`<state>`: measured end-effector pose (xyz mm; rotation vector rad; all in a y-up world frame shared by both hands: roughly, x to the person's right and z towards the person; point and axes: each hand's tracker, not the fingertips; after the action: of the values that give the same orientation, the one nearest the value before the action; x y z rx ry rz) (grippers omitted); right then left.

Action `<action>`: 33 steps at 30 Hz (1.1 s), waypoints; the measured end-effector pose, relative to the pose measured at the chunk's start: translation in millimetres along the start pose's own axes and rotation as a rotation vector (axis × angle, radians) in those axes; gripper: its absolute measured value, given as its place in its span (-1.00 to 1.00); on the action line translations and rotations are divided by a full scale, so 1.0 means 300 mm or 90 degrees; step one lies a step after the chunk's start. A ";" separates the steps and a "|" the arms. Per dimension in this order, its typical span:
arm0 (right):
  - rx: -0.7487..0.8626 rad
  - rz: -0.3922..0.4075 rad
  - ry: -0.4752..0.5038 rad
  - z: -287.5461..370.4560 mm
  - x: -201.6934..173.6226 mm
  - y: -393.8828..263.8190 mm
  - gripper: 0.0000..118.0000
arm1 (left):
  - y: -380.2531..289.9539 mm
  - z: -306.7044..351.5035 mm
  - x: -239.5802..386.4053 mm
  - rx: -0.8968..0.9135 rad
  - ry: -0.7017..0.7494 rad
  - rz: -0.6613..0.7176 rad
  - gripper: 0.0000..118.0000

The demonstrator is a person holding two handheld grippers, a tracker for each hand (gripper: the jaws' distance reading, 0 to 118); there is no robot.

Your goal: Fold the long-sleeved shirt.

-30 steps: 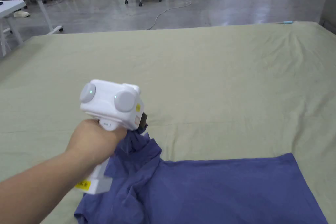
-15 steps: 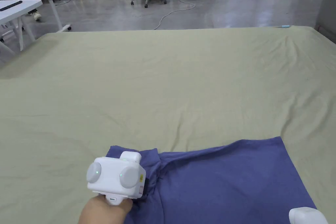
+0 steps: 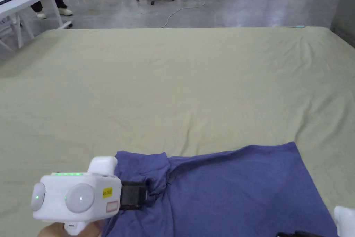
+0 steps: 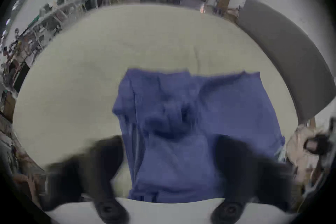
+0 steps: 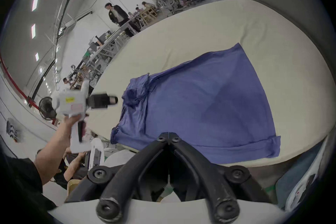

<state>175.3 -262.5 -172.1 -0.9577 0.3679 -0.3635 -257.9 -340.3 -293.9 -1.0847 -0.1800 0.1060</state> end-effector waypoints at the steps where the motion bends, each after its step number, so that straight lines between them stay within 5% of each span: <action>1: -0.003 -0.003 -0.002 -0.015 0.004 0.002 -1.00 | -0.027 -0.022 -0.004 -0.013 0.009 -0.021 -1.00; 3: -0.014 -0.007 -0.010 -0.047 0.009 0.009 -1.00 | -0.090 -0.065 -0.011 -0.055 0.040 -0.022 -1.00; 5: -0.020 -0.004 -0.014 -0.078 0.012 0.022 -1.00 | -0.089 -0.101 -0.057 -0.060 -0.042 0.043 -1.00; 10: -0.036 0.000 -0.025 -0.150 0.030 0.077 -1.00 | 0.200 -0.100 -0.132 0.076 -0.003 0.082 -0.86; 12: -0.039 -0.003 -0.030 -0.179 0.046 0.097 -1.00 | 0.324 -0.163 -0.170 0.079 0.025 0.076 0.70; 13: -0.041 -0.006 -0.032 -0.191 0.052 0.108 -1.00 | 0.359 -0.214 -0.179 0.068 0.020 0.086 1.00; 18: -0.048 -0.017 -0.058 -0.249 0.092 0.177 -1.00 | 0.490 -0.469 -0.264 -0.036 0.118 0.077 0.89; 19: -0.048 -0.017 -0.067 -0.262 0.106 0.204 -1.00 | 0.485 -0.516 -0.273 -0.053 0.104 0.079 0.70; 20: -0.047 -0.017 -0.073 -0.274 0.123 0.235 -1.00 | 0.470 -0.518 -0.250 -0.076 0.090 0.079 0.13; 21: -0.047 -0.017 -0.083 -0.285 0.140 0.273 -1.00 | 0.463 -0.500 -0.213 -0.080 0.162 0.037 0.10; 22: -0.047 -0.017 -0.097 -0.297 0.157 0.316 -1.00 | 0.469 -0.466 -0.186 -0.039 0.132 -0.004 -0.01; 24: -0.051 -0.004 -0.146 -0.333 0.199 0.443 -1.00 | 0.487 -0.434 -0.149 -0.038 0.133 -0.087 -0.96; 25: -0.044 0.007 -0.161 -0.358 0.221 0.513 -1.00 | 0.499 -0.437 -0.153 -0.041 0.088 -0.092 -0.98; 26: -0.039 0.010 -0.157 -0.391 0.249 0.584 -0.59 | 0.499 -0.416 -0.160 -0.053 0.101 -0.062 -0.98; 28: -0.063 -0.005 -0.197 -0.478 0.314 0.739 0.98 | 0.525 -0.395 -0.169 -0.046 0.011 0.015 -0.98; 33: -0.192 -0.094 -0.297 -0.767 0.486 0.953 0.83 | 0.583 -0.326 -0.102 0.005 0.080 -0.085 -0.98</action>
<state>237.4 -344.3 -553.3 -1.3327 -0.0797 -0.2102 -268.1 -349.6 -496.1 -1.0652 -0.1381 -0.0810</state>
